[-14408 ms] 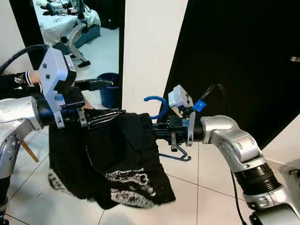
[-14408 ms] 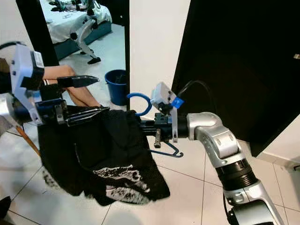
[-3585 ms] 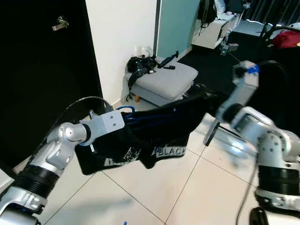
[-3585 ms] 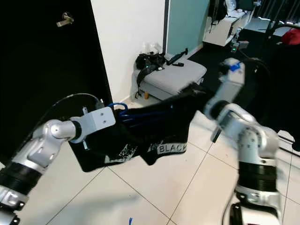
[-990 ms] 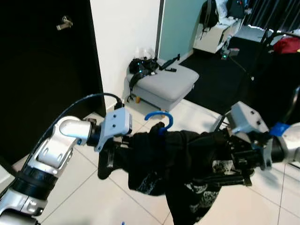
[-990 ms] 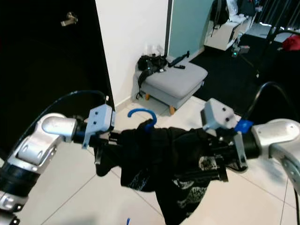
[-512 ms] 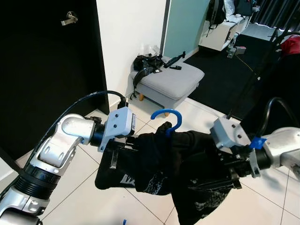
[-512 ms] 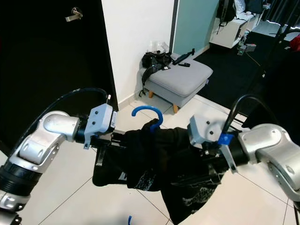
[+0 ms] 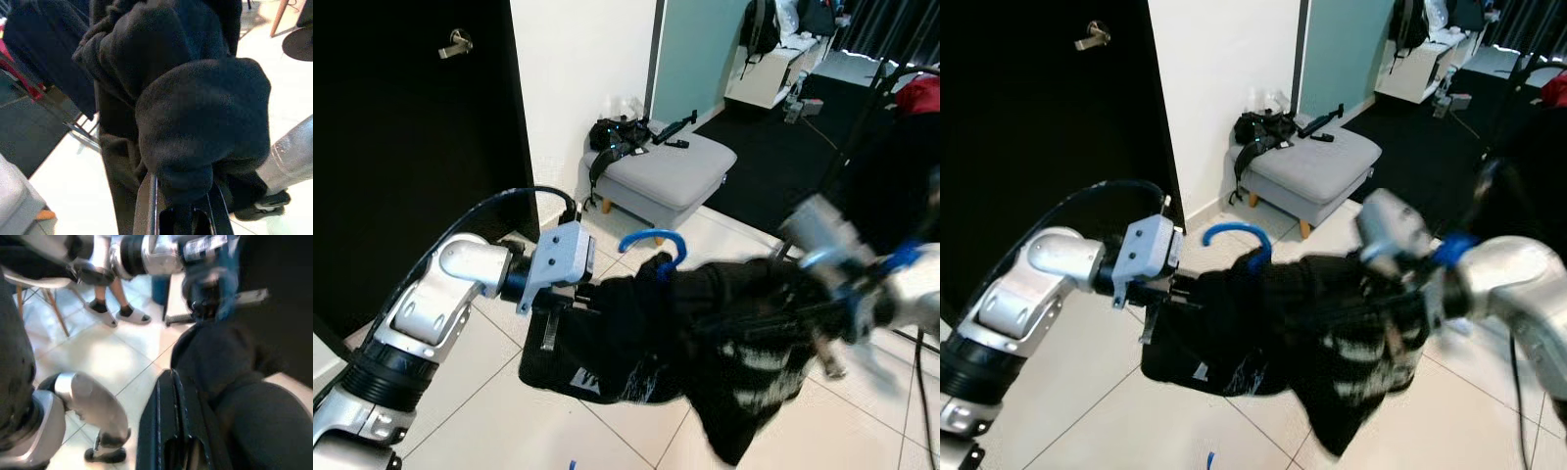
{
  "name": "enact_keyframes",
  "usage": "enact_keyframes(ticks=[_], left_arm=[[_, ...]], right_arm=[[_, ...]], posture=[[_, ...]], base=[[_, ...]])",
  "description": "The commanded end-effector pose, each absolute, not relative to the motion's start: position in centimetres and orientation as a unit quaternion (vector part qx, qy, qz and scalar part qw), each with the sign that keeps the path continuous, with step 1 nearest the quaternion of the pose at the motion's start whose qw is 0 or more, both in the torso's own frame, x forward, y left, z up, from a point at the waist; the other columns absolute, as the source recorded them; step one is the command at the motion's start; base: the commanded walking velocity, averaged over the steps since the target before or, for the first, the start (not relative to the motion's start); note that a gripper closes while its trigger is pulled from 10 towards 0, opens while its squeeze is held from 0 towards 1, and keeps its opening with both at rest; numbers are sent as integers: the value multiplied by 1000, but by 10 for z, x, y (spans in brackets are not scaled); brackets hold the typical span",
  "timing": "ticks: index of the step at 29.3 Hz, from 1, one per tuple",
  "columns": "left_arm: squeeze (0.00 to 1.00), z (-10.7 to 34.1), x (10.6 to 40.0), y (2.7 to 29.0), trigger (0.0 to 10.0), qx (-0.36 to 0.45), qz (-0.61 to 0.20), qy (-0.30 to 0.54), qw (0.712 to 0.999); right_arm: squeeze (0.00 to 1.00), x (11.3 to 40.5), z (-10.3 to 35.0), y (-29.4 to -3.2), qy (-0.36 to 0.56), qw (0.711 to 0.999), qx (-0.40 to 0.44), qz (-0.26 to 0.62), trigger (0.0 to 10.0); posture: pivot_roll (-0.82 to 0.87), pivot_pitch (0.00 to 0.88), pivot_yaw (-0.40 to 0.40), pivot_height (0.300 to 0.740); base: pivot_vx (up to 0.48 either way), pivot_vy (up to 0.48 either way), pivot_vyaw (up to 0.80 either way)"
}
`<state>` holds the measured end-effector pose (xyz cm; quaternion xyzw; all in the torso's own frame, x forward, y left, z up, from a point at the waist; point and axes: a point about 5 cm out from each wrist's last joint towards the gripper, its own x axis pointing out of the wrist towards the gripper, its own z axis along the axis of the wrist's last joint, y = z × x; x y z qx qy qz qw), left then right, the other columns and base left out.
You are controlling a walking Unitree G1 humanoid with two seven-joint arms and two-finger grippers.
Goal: Hang hanger
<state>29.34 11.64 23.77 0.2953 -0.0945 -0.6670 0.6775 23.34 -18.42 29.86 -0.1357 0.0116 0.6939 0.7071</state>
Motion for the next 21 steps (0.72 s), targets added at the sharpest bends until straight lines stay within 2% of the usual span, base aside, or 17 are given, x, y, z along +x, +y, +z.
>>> enact_keyframes(ticks=[1,5,15,20,21], left_arm=[[0,238,298,127,10000,306,-654,-84,687],[0,239,299,132,10000,310,-649,-80,690],[0,238,300,129,10000,314,-652,-83,685],[0,238,300,128,10000,319,-654,-85,681],[0,237,300,128,10000,321,-654,-84,680]], right_arm=[[0,227,323,-198,-30,716,-134,684,0],[0,222,326,-209,-21,725,-156,670,0],[0,222,316,-207,1,726,-156,670,0],[0,225,300,-207,50,726,-184,661,0],[0,228,301,-206,43,735,-177,653,4471]], posture=[[8,49,-38,740],[2,49,-34,740],[-1,43,-32,740],[1,41,-35,740],[2,41,-35,740]], base=[[0,0,0],[0,0,0],[0,0,0],[0,0,0],[0,0,0]])
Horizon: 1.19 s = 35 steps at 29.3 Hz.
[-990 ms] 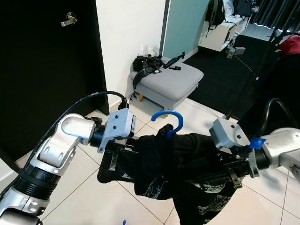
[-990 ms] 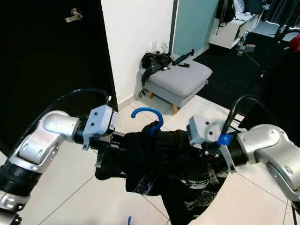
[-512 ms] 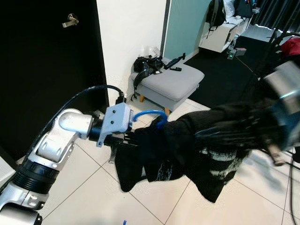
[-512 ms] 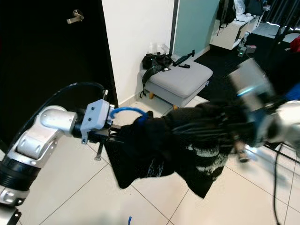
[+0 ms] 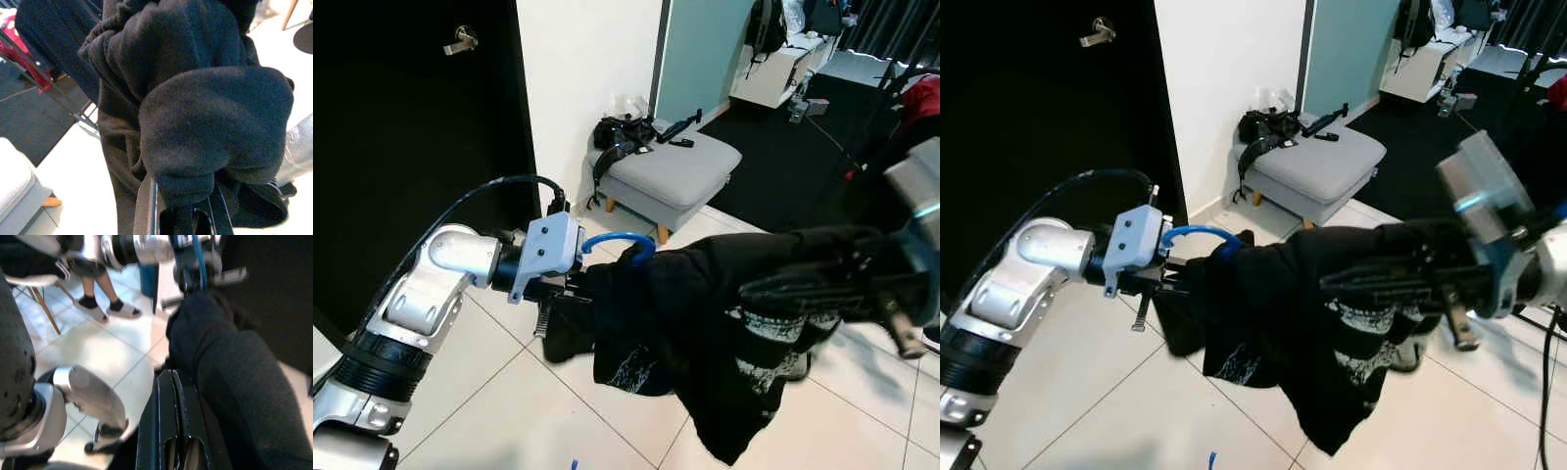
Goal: Hang hanger
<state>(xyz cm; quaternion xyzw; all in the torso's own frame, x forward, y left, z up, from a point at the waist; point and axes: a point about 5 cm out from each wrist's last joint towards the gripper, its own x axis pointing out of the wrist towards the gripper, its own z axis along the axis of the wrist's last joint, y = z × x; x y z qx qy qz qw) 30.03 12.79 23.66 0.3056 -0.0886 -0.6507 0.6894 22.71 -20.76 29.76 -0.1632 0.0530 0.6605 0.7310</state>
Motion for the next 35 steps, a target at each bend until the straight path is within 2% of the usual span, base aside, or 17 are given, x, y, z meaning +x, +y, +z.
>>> enact_keyframes(ticks=[1,2,4,5,7,8,10,11,18,19,28,32,35], left_arm=[[0,236,300,128,10000,323,-654,-83,679],[0,235,300,128,10000,323,-654,-83,679],[0,235,300,128,10000,324,-654,-83,679],[0,235,300,128,10000,324,-654,-83,679],[0,234,299,128,10000,323,-655,-82,678],[0,234,299,128,10000,325,-656,-82,676],[0,234,299,128,10000,327,-657,-81,674],[0,234,299,128,10000,329,-658,-80,673],[0,232,299,125,10000,336,-661,-78,666],[0,230,298,124,10000,336,-662,-76,666],[0,223,299,124,10000,343,-658,-67,667],[0,220,303,129,10000,351,-650,-55,672],[0,219,304,131,10000,355,-646,-52,673]], right_arm=[[0,231,302,-205,35,743,-169,647,4471],[102,232,305,-204,21,746,-158,646,10000],[102,233,307,-204,12,748,-153,646,10000],[1000,233,309,-203,4,748,-152,646,10000],[1000,235,309,-203,0,754,-159,638,10000],[639,237,308,-205,10,759,-188,623,10000],[639,236,306,-206,24,756,-201,622,10000],[0,236,307,-207,25,753,-204,625,10000],[0,230,335,-209,-13,740,-201,642,10000],[1000,229,340,-209,-21,736,-197,647,10000],[1000,225,352,-209,-56,731,-175,658,10000],[1000,214,369,-214,-105,717,-141,674,10000],[1000,213,369,-215,-99,724,-151,666,10000]], posture=[[2,41,-35,740],[2,40,-36,740],[2,40,-36,740],[2,40,-36,740],[2,40,-36,740],[1,44,-35,740],[1,44,-35,740],[1,44,-35,740],[1,44,-35,740],[1,45,-39,740],[3,48,-41,740],[5,48,-40,740],[2,49,-39,740]], base=[[0,0,0],[0,0,0],[0,0,0],[0,0,0],[0,0,0],[0,0,0],[0,0,0],[0,0,0],[0,0,0],[0,0,0],[0,0,0],[0,0,0],[0,0,0]])
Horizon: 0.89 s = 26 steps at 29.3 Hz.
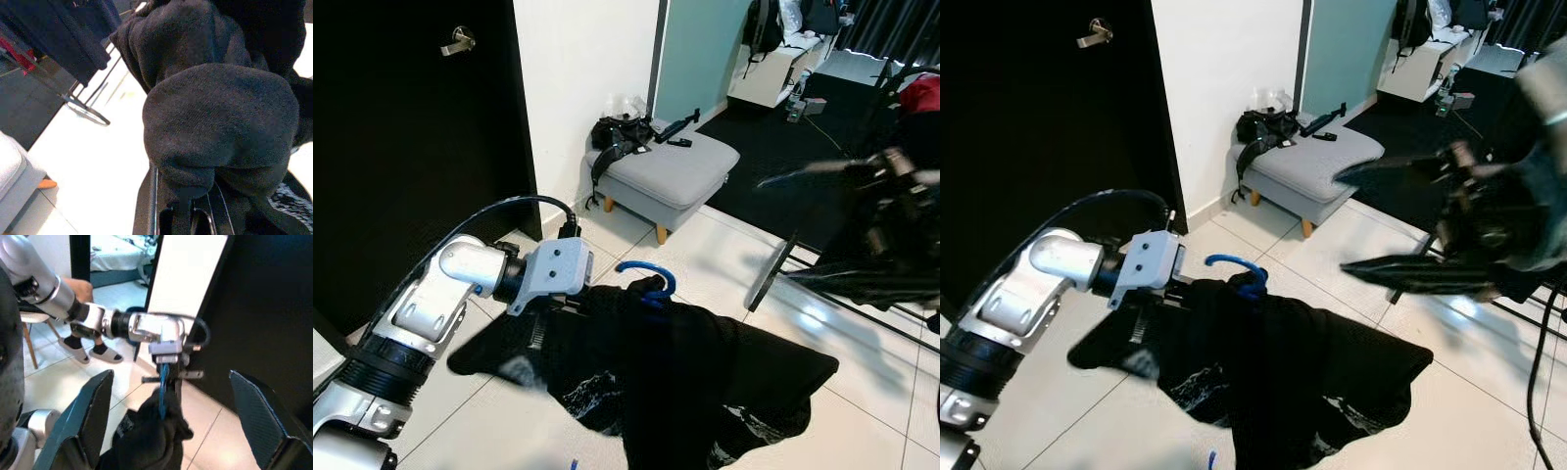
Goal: Hang hanger
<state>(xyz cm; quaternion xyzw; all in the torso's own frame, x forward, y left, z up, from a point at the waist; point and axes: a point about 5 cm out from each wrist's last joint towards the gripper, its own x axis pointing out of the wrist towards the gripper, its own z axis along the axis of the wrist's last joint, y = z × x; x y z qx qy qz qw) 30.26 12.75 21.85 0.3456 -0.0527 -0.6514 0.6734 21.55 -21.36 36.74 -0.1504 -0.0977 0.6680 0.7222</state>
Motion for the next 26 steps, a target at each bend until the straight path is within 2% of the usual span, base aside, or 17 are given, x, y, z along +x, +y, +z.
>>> enact_keyframes(ticks=[1,3,4,5,6,8,9,11,14,26], left_arm=[[0,219,304,131,10000,355,-646,-52,673],[0,219,304,131,10000,355,-646,-52,673],[0,219,304,130,10000,356,-648,-52,672],[0,219,304,130,10000,356,-648,-52,672],[0,220,302,126,10000,353,-653,-58,667],[0,220,302,126,10000,353,-653,-58,667],[0,221,300,123,10000,350,-658,-63,663],[0,222,298,119,10000,349,-663,-69,659],[0,223,298,119,10000,350,-663,-71,658],[0,224,296,112,10000,347,-669,-80,652]], right_arm=[[1000,213,369,-215,-99,724,-151,666,10000],[1000,213,369,-215,-99,724,-151,666,10000],[1000,227,349,-217,-29,753,-211,623,10000],[1000,227,349,-217,-29,753,-211,623,10000],[667,235,317,-216,61,745,-266,608,10000],[667,235,317,-216,61,745,-266,608,10000],[0,238,290,-215,133,725,-310,600,10000],[0,239,259,-214,204,691,-341,604,10000],[0,240,249,-213,226,680,-351,603,10000],[0,248,238,-194,206,675,-341,620,10000]], posture=[[2,49,-39,740],[2,49,-39,740],[-3,48,-37,740],[-3,48,-37,740],[-3,49,-37,740],[-3,49,-37,740],[-3,49,-37,740],[2,47,-37,740],[3,47,-38,740],[1,47,-35,740]], base=[[0,0,0],[0,0,0],[0,0,0],[0,0,0],[0,0,0],[0,0,0],[0,0,0],[0,0,0],[0,0,0],[0,0,0]])
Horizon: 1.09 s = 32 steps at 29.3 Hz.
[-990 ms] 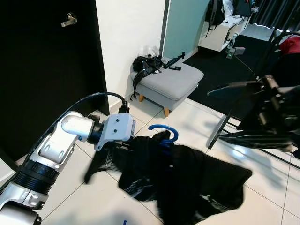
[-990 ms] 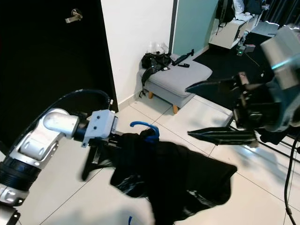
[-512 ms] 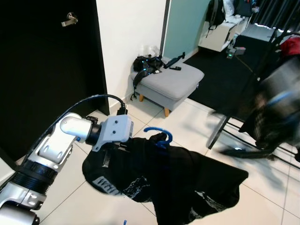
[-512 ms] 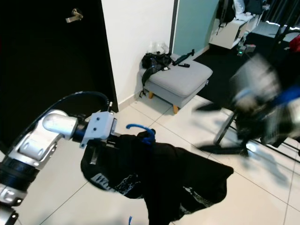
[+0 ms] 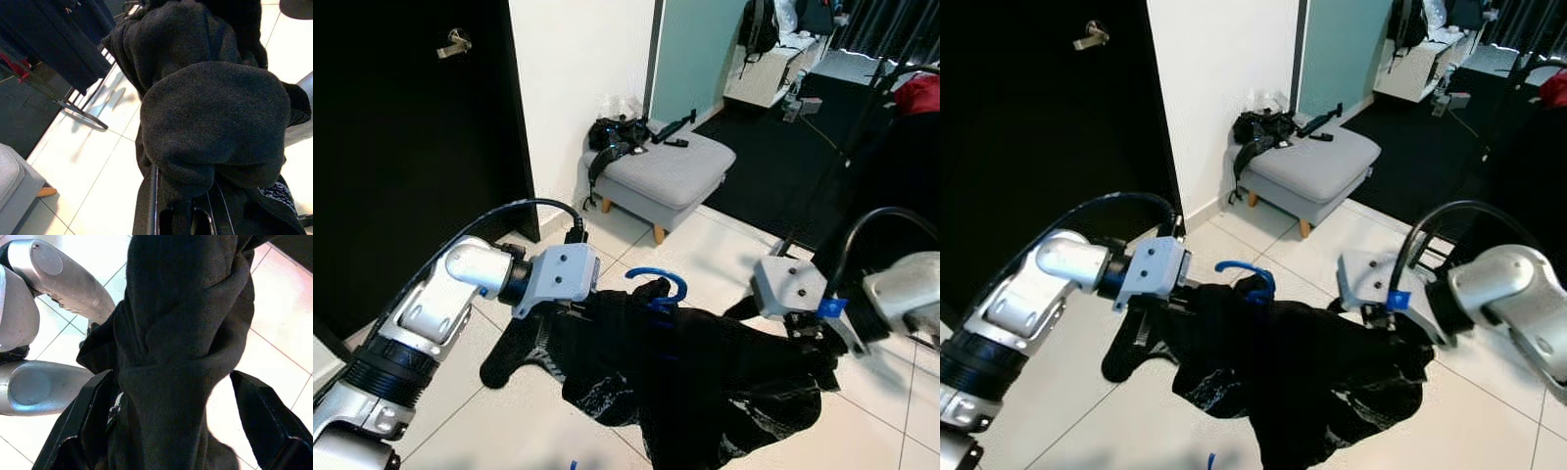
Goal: Hang hanger
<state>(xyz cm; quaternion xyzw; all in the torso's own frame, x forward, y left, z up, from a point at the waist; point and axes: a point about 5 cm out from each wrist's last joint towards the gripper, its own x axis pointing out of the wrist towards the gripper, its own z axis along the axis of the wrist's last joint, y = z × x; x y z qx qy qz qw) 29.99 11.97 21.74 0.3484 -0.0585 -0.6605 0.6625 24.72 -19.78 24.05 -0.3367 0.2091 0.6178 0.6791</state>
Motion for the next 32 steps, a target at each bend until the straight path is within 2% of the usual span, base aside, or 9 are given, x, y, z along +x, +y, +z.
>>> enact_keyframes(ticks=[1,2,3,4,9,21,23,25,32], left_arm=[[0,224,296,112,10000,347,-669,-80,652],[0,224,296,112,10000,347,-669,-80,652],[0,224,296,109,10000,346,-670,-84,651],[0,225,296,107,10000,344,-670,-87,652],[0,226,296,105,10000,341,-669,-91,654],[0,231,306,108,10000,344,-637,-107,681],[0,233,308,108,10000,344,-630,-112,687],[0,247,321,108,10000,337,-579,-151,727],[0,280,334,114,10000,330,-510,-228,761]], right_arm=[[0,248,238,-194,206,675,-341,620,10000],[0,248,238,-194,206,675,-341,620,10000],[0,250,233,-190,210,669,-351,620,2196],[0,251,228,-187,214,663,-359,621,0],[0,254,222,-181,213,656,-368,623,0],[0,269,233,-185,181,695,-364,593,0],[0,272,238,-187,169,708,-359,584,0],[0,284,266,-198,109,758,-329,552,0],[0,285,305,-217,42,790,-304,530,0]], posture=[[1,47,-35,740],[1,47,-35,740],[1,45,-34,740],[3,46,-34,740],[4,44,-34,740],[5,36,-34,740],[6,33,-33,740],[7,30,-29,740],[1,27,-25,740]], base=[[0,0,0],[0,0,0],[0,0,0],[0,0,0],[0,0,0],[0,0,0],[0,0,0],[0,0,0],[0,0,0]])
